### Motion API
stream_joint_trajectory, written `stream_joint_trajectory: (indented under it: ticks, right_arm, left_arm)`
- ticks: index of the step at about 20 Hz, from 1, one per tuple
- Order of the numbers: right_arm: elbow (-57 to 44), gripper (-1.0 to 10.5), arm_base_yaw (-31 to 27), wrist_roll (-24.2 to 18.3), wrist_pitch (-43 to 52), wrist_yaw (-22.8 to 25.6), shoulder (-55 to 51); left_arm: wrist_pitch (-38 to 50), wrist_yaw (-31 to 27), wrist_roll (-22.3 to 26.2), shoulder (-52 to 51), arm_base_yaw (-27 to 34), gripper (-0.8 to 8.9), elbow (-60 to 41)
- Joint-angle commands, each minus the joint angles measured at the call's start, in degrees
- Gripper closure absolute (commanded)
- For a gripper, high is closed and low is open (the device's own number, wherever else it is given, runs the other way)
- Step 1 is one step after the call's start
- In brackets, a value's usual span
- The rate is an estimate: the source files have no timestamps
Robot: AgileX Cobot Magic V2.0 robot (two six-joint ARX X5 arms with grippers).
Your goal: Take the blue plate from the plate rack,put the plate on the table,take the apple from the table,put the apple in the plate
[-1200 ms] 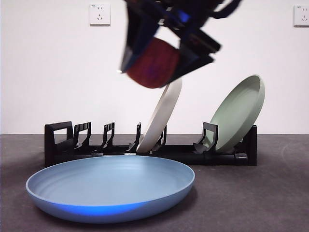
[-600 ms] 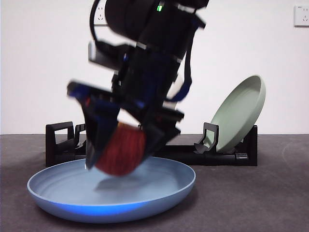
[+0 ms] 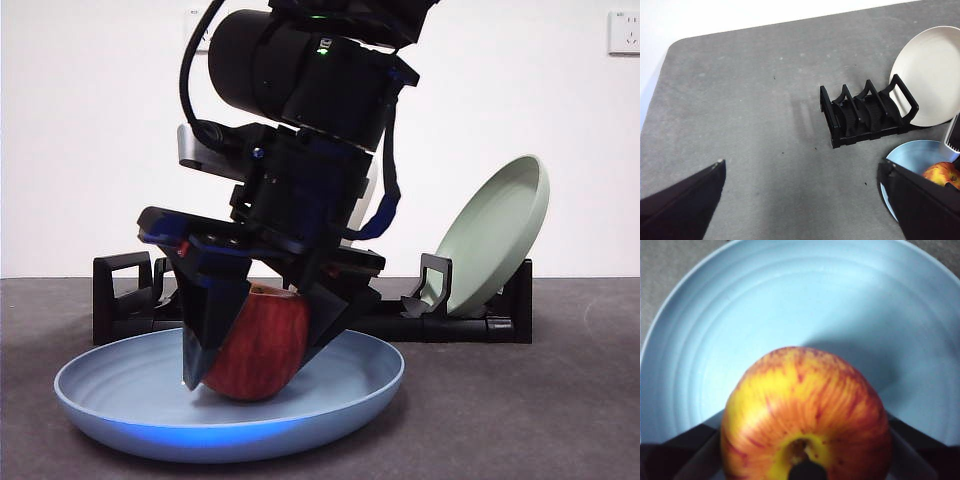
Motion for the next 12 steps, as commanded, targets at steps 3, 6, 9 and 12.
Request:
stream_joint_trajectory:
  ticks: [3, 6, 9, 12]
  right_arm:
    - [-0.1, 4.9, 0.2, -0.3, -1.2, 0.1, 0.4]
    - [-0.1, 4.0, 0.2, -0.3, -1.2, 0.1, 0.4]
    - [-0.1, 4.0, 0.2, -0.2, -1.1, 0.1, 0.4]
    - [0.0, 4.1, 0.0, -0.1, -1.2, 0.1, -0.4]
  left_arm:
    - [0.2, 3.5, -0.9, -0.3, 0.1, 2.84, -0.5]
    - [0.2, 4.1, -0.9, -0.3, 0.1, 2.84, -0.5]
    - [0.2, 4.5, -0.7, -0.3, 0.1, 2.84, -0.5]
    - [0.2, 6.3, -0.3, -0.3, 0.1, 2.84, -0.5]
